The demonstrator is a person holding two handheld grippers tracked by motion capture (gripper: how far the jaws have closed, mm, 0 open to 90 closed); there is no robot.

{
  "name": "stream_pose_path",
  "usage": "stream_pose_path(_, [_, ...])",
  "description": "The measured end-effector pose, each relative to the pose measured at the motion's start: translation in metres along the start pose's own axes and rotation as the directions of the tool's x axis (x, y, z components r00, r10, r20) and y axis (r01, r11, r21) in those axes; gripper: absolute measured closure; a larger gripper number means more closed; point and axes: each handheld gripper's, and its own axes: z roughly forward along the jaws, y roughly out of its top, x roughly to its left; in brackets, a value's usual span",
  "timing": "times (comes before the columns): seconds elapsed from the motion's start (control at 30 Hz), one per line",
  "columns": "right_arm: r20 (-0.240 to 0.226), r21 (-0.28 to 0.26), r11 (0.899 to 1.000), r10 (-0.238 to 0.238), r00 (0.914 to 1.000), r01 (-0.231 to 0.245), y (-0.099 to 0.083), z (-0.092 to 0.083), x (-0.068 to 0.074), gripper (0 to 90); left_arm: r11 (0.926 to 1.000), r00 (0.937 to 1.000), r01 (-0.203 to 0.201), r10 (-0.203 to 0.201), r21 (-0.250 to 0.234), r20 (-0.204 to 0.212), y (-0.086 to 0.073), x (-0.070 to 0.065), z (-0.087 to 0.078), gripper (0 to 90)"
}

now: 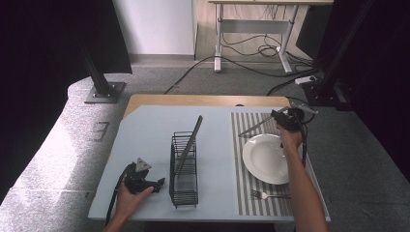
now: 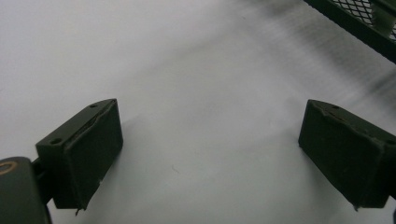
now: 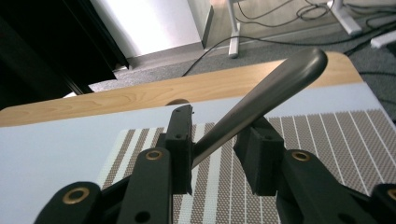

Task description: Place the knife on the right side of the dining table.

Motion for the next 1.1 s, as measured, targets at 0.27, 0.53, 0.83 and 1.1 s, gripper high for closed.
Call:
stream_pose_path(0.27, [-0.005, 0.019, 0.997, 0.07, 0.9975, -0.07, -0.009, 0.003, -0.014, 64.9, 1.0, 1.0, 0.0, 0.0, 0.0, 0.0, 0.0, 0.0, 0.0, 5.6])
stream_pose_path(0.53, [0.021, 0.036, 0.996, 0.084, 0.9962, -0.085, -0.011, 0.005, -0.017, 62.9, 1.0, 1.0, 0.0, 0.0, 0.0, 0.0, 0.0, 0.0, 0.0, 5.7])
stream_pose_path(0.83, [0.046, 0.056, 0.993, 0.1, 0.9939, -0.103, -0.013, 0.007, -0.02, 61.3, 1.0, 1.0, 0.0, 0.0, 0.0, 0.0, 0.0, 0.0, 0.0, 5.6])
stream_pose_path(1.1, [0.065, 0.086, 0.986, 0.136, 0.9886, -0.141, -0.017, 0.01, -0.027, 59.4, 1.0, 1.0, 0.0, 0.0, 0.0, 0.0, 0.0, 0.0, 0.0, 5.7])
